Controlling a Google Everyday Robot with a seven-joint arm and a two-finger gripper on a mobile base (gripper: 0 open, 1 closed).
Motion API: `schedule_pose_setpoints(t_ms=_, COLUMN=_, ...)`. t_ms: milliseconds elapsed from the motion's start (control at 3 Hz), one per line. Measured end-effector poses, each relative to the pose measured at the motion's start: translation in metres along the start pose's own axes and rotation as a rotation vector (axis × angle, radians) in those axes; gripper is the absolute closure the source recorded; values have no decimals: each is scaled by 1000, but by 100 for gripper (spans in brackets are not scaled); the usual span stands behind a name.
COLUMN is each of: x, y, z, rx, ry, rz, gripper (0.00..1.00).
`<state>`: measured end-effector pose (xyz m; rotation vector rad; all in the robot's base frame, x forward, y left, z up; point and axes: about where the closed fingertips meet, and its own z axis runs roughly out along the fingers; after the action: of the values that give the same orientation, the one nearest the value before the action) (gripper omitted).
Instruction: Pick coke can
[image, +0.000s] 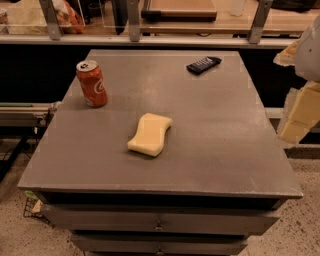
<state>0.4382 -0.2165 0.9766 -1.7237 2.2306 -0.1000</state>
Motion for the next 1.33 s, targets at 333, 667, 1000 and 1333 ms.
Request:
schedule_pose_setpoints(t_ms=333, x=-2, y=0, z=0, rx=3, ry=-7, rz=0, gripper=0)
schedule_pose_setpoints(t_ms=667, x=-38, y=-3, z=24, rx=-41, ry=-133, rz=16, gripper=0)
schedule_pose_setpoints(t_ms=1000, x=-87, y=-12, z=49, rx=-70, ry=-269, rz=36, gripper=0)
schedule_pose_setpoints(t_ms=1333, x=-154, y=-23, z=59, rx=-80, ry=-419, rz=38, gripper=0)
